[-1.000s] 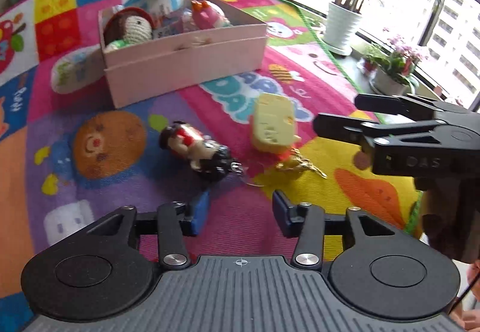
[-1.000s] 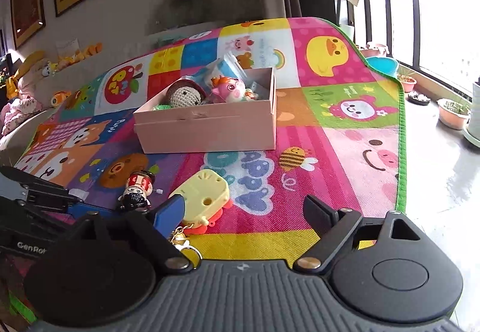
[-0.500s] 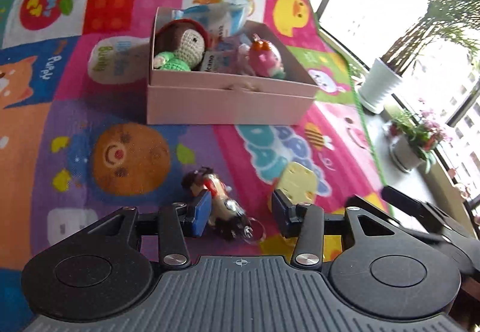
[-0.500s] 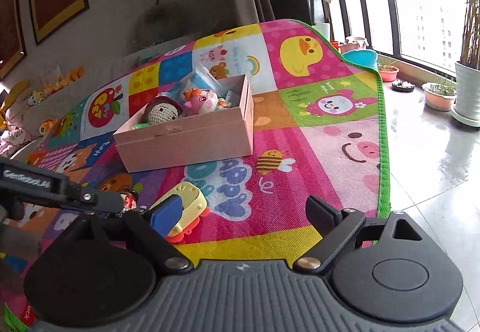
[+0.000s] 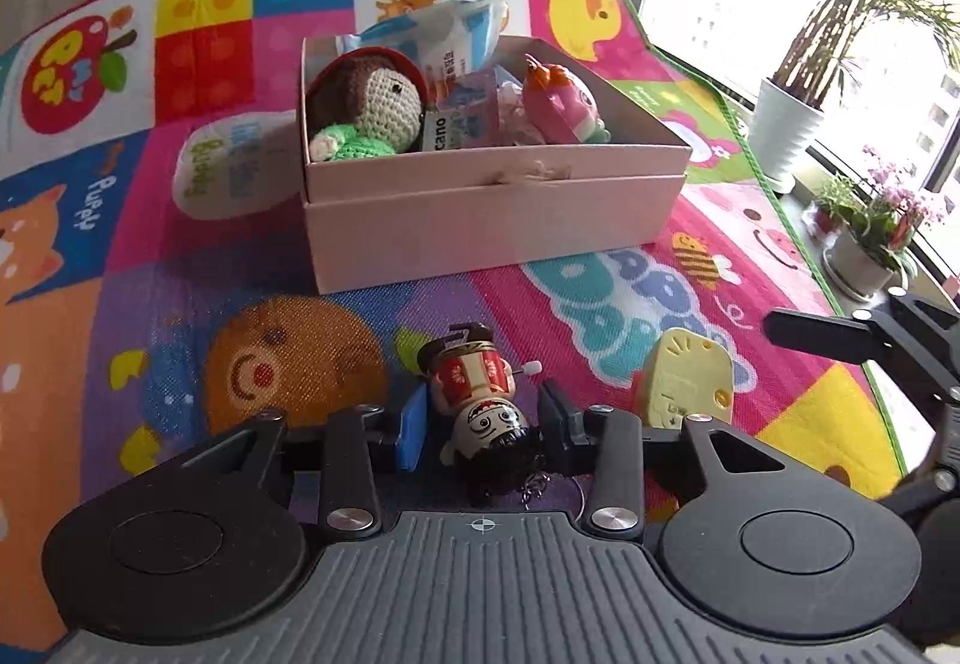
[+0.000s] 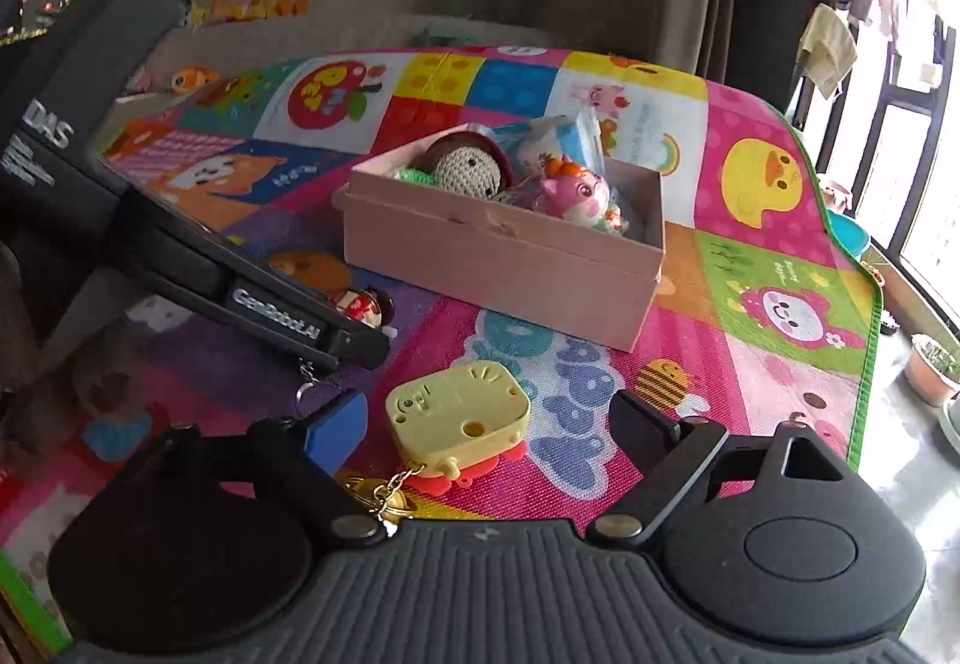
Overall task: Organize objects
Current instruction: 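Lower the keychain figure into the box with left tool while right tool drops yellow toy in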
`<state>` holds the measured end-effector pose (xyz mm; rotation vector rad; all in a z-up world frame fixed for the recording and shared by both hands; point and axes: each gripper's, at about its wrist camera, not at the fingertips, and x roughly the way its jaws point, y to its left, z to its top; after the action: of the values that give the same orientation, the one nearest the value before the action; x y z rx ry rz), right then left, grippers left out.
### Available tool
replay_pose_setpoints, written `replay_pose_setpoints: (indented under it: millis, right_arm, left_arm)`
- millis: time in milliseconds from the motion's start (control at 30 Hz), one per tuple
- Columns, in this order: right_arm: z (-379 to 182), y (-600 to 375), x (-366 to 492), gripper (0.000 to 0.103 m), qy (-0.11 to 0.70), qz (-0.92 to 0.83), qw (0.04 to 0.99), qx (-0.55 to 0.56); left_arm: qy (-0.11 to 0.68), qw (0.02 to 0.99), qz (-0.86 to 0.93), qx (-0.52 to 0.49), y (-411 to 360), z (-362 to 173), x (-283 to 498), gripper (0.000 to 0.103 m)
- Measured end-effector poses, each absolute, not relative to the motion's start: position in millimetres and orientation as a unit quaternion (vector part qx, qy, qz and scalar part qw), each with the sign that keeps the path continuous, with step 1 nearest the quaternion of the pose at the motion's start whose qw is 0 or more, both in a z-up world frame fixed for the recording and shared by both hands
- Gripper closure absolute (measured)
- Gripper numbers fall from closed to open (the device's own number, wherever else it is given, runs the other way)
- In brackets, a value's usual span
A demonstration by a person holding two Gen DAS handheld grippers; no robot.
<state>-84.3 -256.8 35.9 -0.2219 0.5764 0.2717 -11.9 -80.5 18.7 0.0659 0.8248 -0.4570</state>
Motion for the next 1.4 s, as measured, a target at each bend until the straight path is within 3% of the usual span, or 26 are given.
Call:
replay_pose_setpoints:
  millis: [167,400,633,733,900,1167,1400]
  right_arm:
    - [28,-251,-66,0.045,0.329,0.16,0.925,-0.103]
    - [71,-259,-82,0.045,0.277,0.161,0.945,-0.074]
    - [131,-283,-103,0.045,0.175,0.126,0.975,-0.058]
    - [136,-288,-103,0.045,0.164,0.119,0.978,-0.052]
    - [128,-293,-93,0.045,0.186,0.11,0.976,-0.041]
    - [129,-309,-60,0.045,0.201,0.089,0.975,-0.004]
    - [179,-305,37,0.045,0.147,0.064,0.987,0.003]
  left_arm:
    - [0.4,0.887,-0.227,0.032,-64,18,-22,0.06]
    - [0.395,0.88,-0.262,-0.008,-37,39,-35,0.06]
    - [0.253,0.931,-0.26,-0.04,-47,135,9,0.06]
    - [0.223,0.936,-0.262,-0.076,-60,151,41,0.06]
    - [0.31,0.91,-0.266,-0.069,-83,112,90,0.061]
    - [0.278,0.912,-0.283,-0.106,-44,86,79,0.062]
    - [0.277,0.925,-0.227,-0.127,0,94,75,0.062]
